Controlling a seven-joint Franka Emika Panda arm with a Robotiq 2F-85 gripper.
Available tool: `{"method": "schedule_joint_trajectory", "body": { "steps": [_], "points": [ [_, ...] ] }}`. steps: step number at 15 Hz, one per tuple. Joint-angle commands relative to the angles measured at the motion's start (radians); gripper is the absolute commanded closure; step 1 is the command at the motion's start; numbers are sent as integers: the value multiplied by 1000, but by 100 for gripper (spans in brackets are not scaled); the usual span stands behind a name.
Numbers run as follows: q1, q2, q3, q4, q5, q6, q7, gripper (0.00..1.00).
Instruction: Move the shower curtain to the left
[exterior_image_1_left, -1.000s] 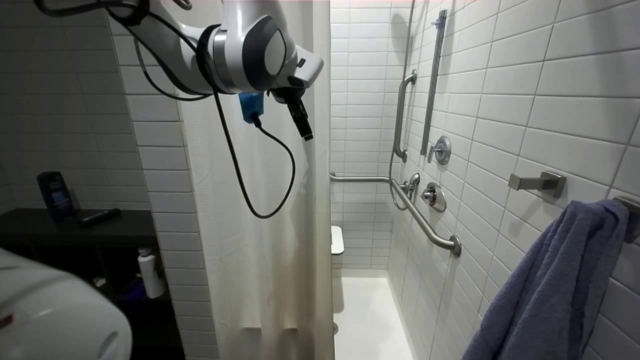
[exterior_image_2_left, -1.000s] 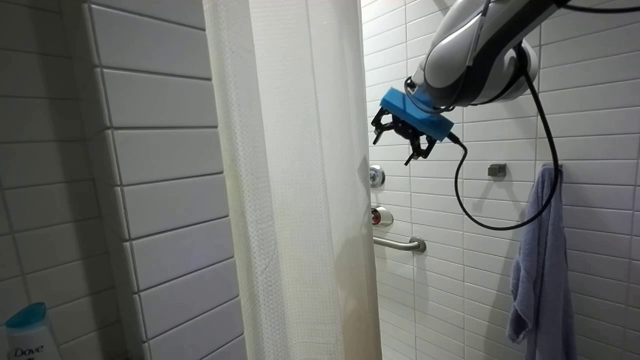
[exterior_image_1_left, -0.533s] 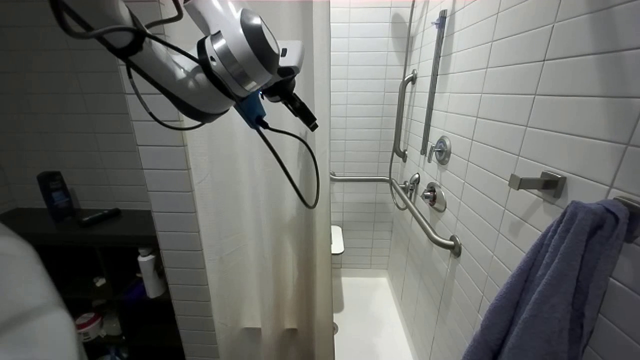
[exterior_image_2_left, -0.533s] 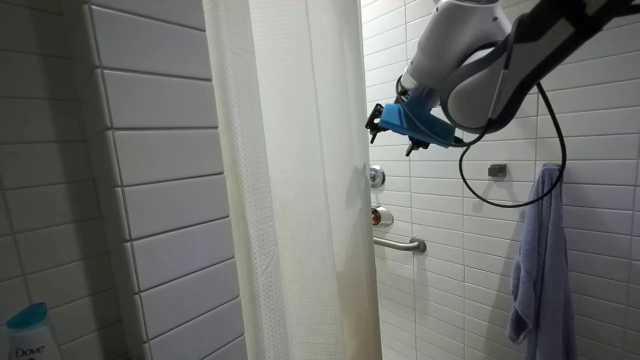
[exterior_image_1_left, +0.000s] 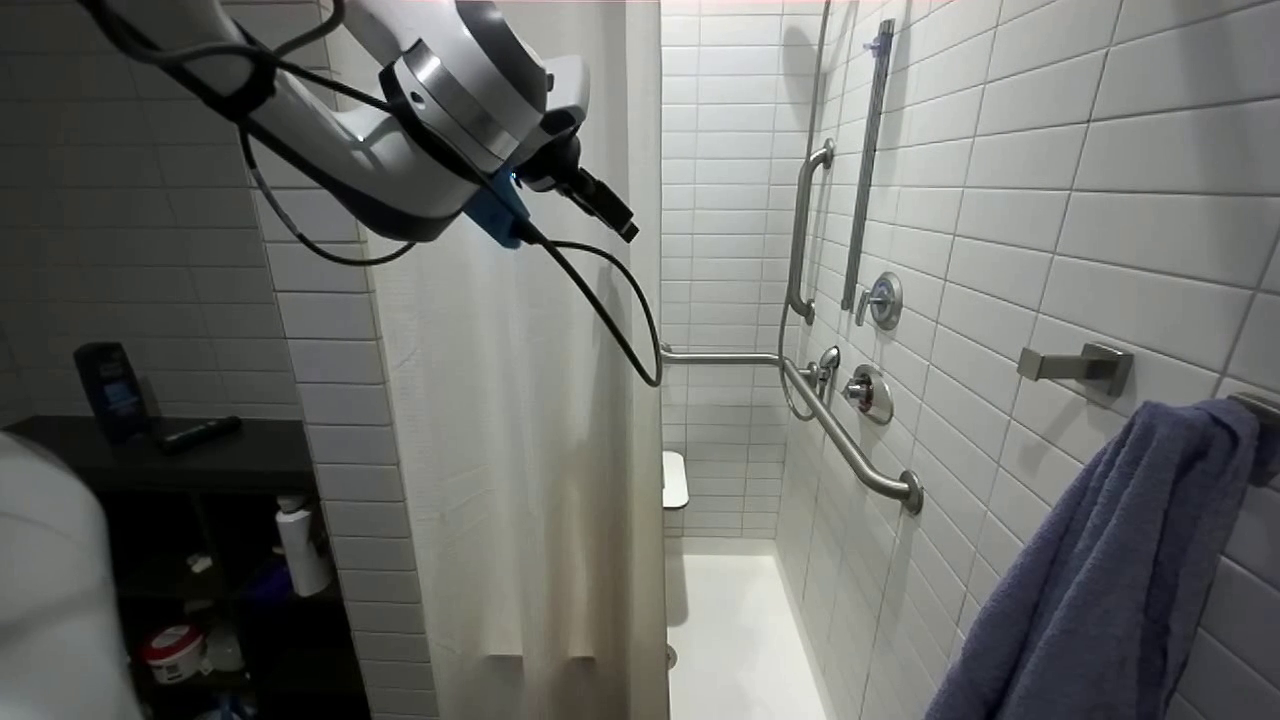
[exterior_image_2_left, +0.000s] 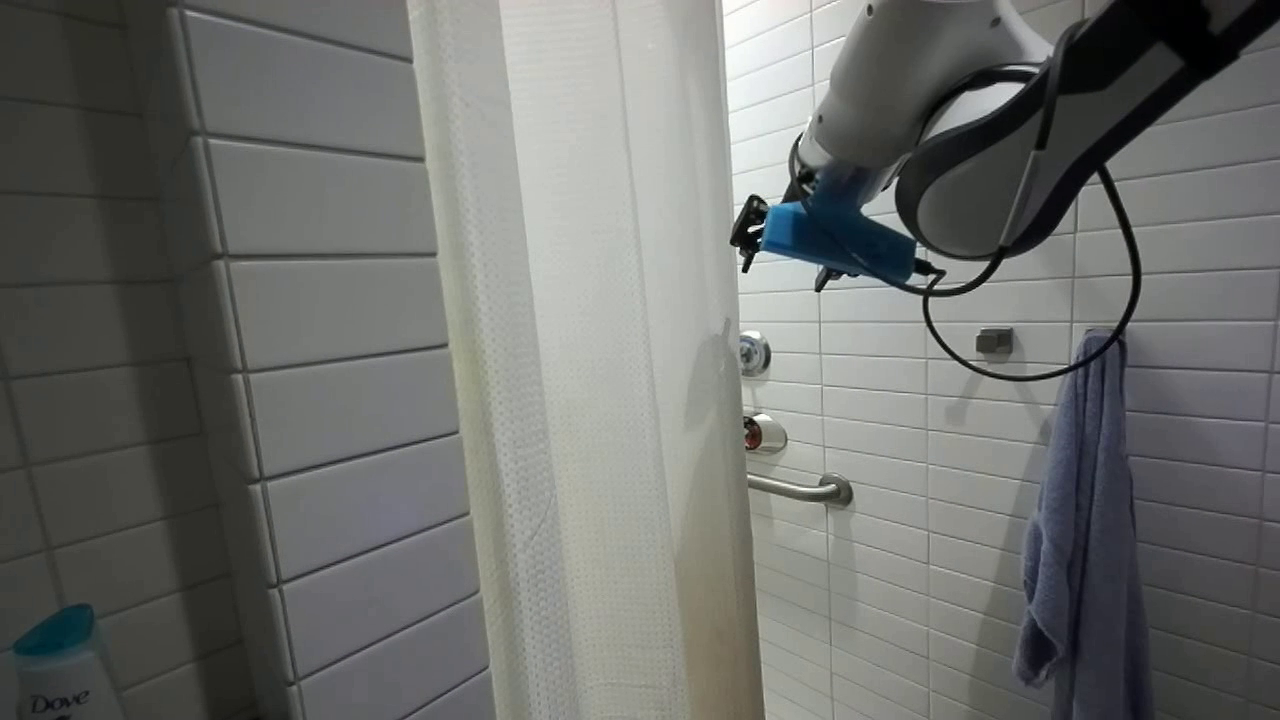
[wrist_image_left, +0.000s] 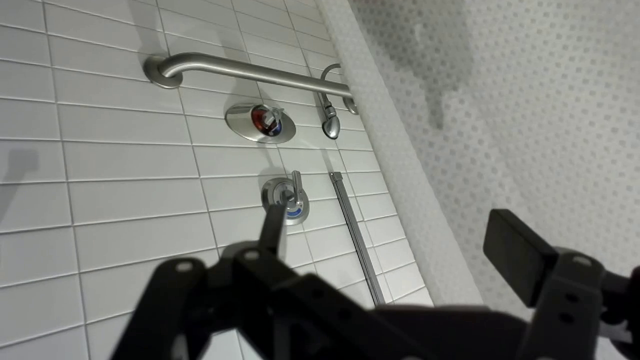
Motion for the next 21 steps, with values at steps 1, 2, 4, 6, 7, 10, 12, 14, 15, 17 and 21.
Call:
{"method": "schedule_joint_trajectory", "body": {
  "steps": [1,2,4,6,7,10,12,14,15,17,21],
  "points": [
    [11,11,-2,-2,32,-11,23,0],
    [37,25,-14,-6,83,-12,36,0],
    [12,16,11,1,70,1,36,0],
    [-71,-20,69,22,-69,3,19,0],
    [-85,-22,78,35,-109,-4,11,0],
    [-136,-43,103,62,-237,-1,-11,0],
    [-170,-52,120,80,-326,5,-21,0],
    [-141,-39,99,70,-305,1,-8,0],
    [-154,-42,106,76,-334,1,-8,0],
    [-164,-46,114,79,-347,1,-16,0],
    [-186,-35,137,104,-347,-26,25,0]
  ]
}}
